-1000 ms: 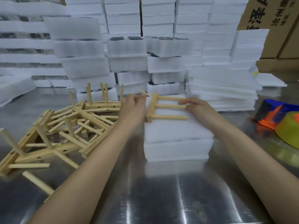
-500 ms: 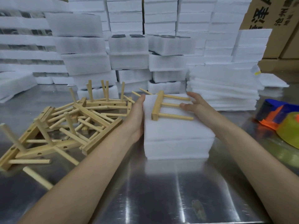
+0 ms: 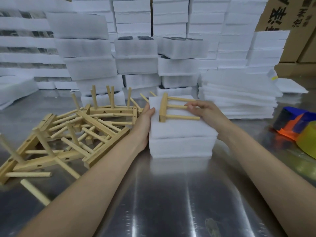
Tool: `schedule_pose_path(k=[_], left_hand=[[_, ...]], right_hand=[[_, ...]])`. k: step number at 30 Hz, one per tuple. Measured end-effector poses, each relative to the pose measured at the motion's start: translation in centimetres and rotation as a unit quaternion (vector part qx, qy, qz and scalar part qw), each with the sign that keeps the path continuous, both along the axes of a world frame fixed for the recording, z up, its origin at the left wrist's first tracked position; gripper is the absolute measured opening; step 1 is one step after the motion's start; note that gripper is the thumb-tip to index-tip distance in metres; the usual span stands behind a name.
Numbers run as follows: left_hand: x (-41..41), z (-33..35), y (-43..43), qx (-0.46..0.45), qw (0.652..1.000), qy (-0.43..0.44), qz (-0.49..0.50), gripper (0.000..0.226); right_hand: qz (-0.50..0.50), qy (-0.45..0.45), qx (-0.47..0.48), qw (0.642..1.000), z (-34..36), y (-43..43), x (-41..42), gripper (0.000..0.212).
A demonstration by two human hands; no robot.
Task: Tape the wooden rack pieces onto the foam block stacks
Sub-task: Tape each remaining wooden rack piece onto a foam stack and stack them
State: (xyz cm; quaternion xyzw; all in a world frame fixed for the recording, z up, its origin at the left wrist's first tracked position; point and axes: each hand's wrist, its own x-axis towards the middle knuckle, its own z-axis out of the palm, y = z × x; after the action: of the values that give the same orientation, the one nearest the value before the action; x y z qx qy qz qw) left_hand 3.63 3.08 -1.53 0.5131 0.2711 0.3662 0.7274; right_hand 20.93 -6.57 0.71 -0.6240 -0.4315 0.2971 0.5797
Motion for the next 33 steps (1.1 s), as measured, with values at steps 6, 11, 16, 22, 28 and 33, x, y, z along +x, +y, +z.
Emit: schedule_pose_path(k=[6, 11, 16, 22, 28, 33], left_hand=[[0.0, 0.1, 0.0, -0.012, 1.000, 0.013, 0.008, 0.040], [-0.1, 0.3, -0.4, -0.047, 0.999, 0.012, 0.020, 0.038], [-0.2, 0.2, -0.7, -0.014, 1.000, 0.005, 0.005, 0.037], [-0.5, 0.4, -0.9, 0.012, 1.000, 0.015, -0.003, 0.042], [-0.7, 0.9, -1.6, 0.022, 1.000, 0.016, -0.002, 0.041], [-0.8, 1.2, -1.7, 0.031, 0.999, 0.031, -0.004, 0.041]], right_hand=[[0.023, 0.020, -0.008, 0.999, -0.1, -0.3, -0.2, 0.013], [0.028, 0.059, -0.039, 0.997, -0.6, -0.9, -0.4, 0.068], [0.047, 0.065, -0.044, 0.996, -0.3, -1.4, -0.5, 0.062], [0.014, 0.033, -0.027, 0.999, -0.2, -1.3, -0.7, 0.012], [0.036, 0.056, -0.044, 0.997, 0.6, -1.1, -0.1, 0.016], [0.001, -0.023, -0.010, 1.000, -0.1, -1.1, -0.2, 0.026]])
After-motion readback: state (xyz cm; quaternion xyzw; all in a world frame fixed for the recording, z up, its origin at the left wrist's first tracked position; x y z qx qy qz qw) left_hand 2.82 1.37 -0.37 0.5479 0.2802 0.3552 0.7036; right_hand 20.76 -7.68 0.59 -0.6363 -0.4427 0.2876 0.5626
